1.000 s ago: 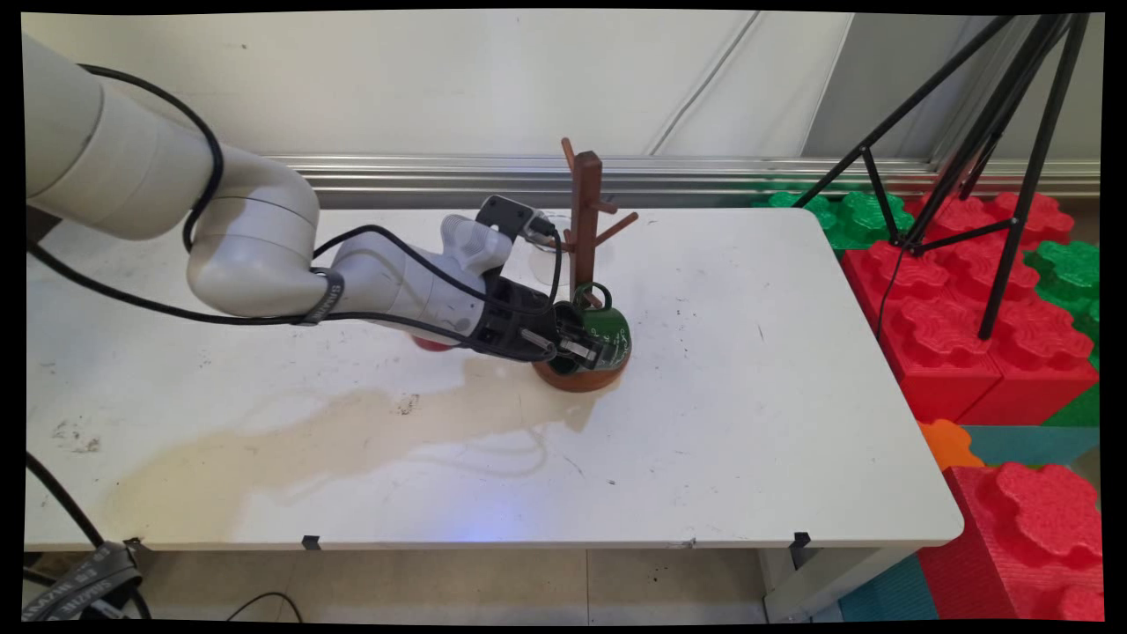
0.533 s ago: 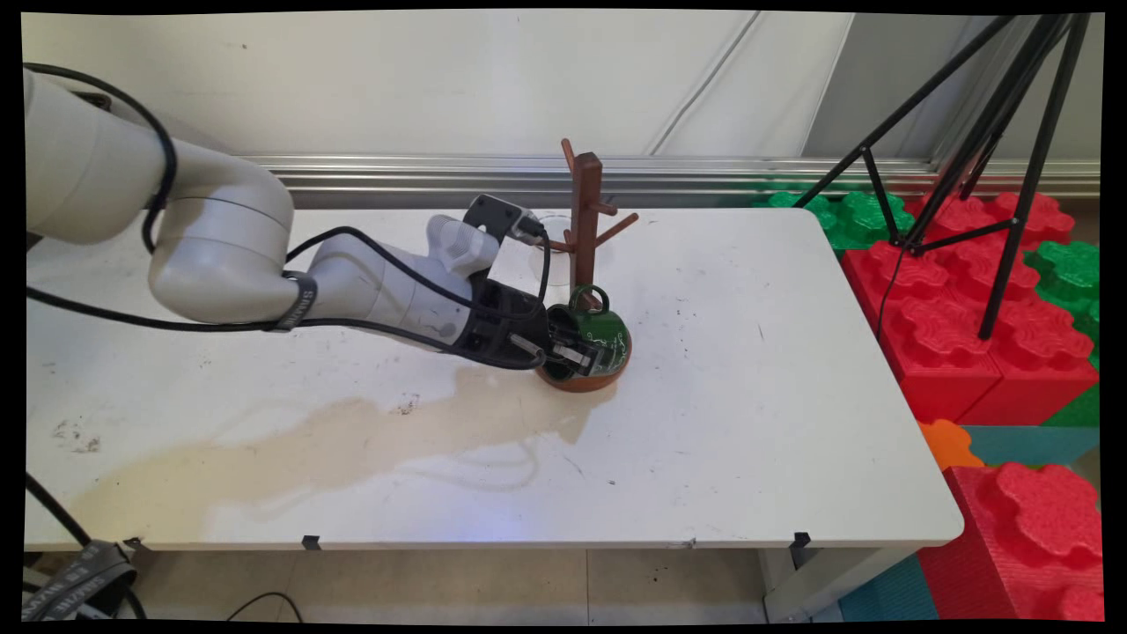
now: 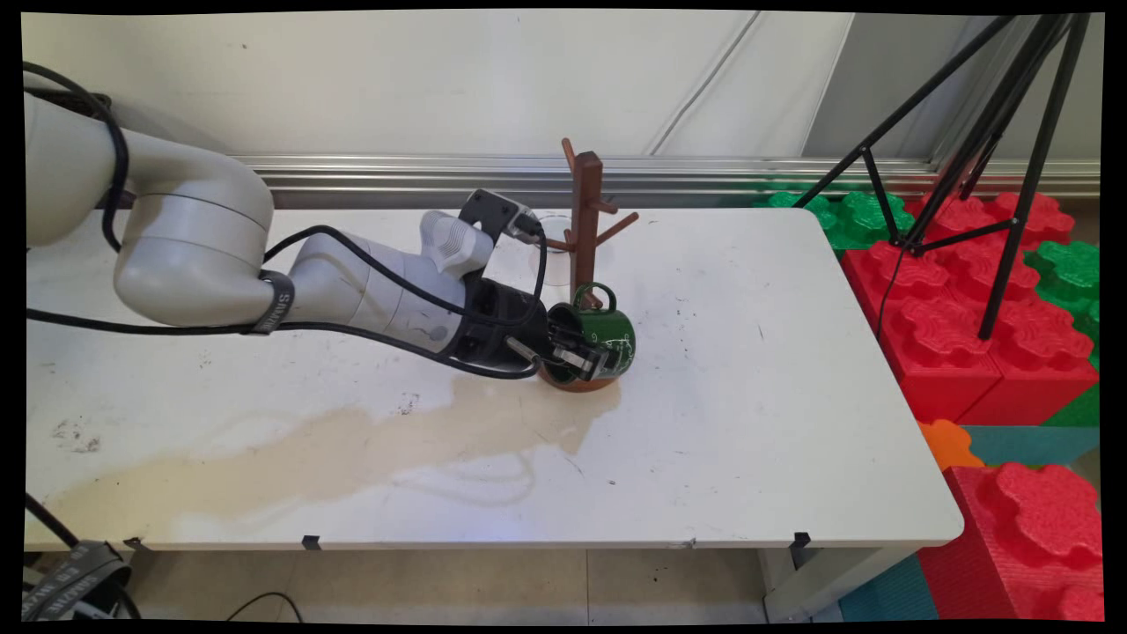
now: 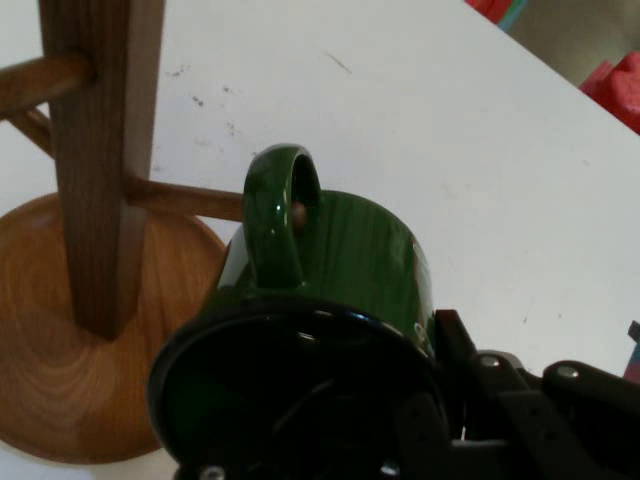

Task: Place the picked object on the table

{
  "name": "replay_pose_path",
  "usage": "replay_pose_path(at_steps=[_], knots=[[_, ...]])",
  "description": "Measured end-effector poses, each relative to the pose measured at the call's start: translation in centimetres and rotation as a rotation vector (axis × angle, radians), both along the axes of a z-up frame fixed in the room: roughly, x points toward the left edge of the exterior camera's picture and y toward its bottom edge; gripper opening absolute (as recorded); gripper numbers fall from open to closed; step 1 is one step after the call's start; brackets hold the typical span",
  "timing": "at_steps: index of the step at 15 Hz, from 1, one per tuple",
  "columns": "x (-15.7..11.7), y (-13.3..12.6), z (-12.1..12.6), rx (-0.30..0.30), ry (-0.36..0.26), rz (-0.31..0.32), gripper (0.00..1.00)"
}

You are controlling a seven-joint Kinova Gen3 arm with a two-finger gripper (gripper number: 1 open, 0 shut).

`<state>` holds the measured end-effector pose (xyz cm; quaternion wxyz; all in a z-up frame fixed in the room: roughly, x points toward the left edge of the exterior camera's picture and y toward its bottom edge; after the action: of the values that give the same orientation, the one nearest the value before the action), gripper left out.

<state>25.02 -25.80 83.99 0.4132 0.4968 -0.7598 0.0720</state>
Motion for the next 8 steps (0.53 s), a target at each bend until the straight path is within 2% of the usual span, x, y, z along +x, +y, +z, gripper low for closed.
replay_pose_path(at_steps=[8], knots=[[-0.9, 1.6, 1.6, -0.016, 0.006, -0.051, 0.00]])
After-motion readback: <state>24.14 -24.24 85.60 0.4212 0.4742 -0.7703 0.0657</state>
